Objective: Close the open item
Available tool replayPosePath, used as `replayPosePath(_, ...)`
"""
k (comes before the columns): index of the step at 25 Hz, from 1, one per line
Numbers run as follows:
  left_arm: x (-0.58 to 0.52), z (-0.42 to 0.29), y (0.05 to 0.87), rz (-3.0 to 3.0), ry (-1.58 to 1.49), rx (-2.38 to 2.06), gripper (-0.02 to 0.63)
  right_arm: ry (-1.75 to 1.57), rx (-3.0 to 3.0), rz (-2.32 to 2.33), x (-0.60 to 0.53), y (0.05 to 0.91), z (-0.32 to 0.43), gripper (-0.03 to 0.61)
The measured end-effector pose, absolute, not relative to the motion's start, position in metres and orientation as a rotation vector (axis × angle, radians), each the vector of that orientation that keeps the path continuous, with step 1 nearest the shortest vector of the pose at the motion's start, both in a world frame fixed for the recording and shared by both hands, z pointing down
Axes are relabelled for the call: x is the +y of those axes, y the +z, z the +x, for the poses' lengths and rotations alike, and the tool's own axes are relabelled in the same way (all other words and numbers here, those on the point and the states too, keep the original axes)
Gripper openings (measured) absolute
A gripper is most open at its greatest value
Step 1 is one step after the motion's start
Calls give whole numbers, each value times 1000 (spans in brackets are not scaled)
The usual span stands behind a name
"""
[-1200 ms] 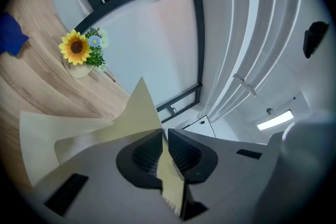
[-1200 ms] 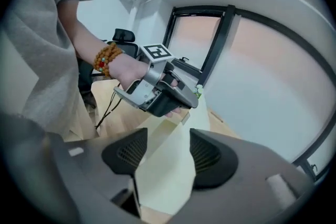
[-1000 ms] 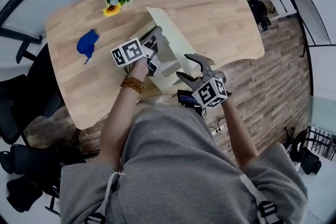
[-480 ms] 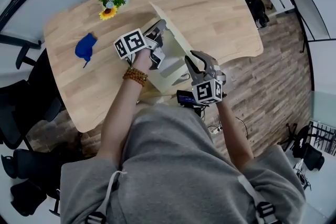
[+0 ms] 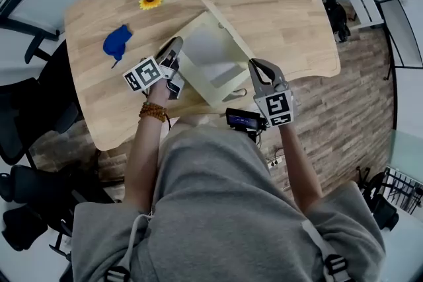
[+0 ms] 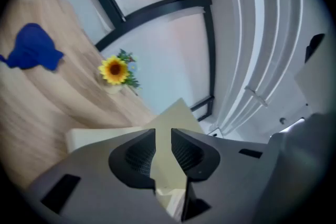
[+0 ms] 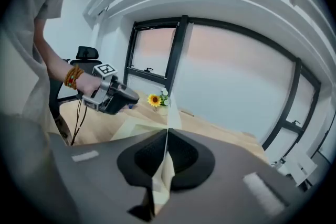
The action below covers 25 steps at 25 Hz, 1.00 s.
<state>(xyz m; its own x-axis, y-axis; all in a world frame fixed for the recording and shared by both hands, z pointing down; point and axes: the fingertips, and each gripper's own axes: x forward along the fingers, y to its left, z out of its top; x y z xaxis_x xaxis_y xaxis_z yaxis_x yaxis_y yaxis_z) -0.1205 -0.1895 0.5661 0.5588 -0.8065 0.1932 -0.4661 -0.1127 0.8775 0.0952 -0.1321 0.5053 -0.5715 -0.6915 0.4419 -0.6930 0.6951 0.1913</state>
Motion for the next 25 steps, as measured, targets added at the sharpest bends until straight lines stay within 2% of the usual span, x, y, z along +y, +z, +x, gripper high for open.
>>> replayPosePath(4,-143,-159,639,1524,-365,-1194,77,74,-2444,1043,-132,507,93,15)
replayPosePath(10,-120,-140,699,1522,-136,-1193,77,50,-2451,947,-126,512,83,15)
replayPosePath(18,-127,-145,709,1573,8,-1281,32,6,-2442,823,-113,525,74,15)
replayPosePath(25,-150,-130,706,1571,3,-1221,66,-14,-2435,794,-121,530,72,17)
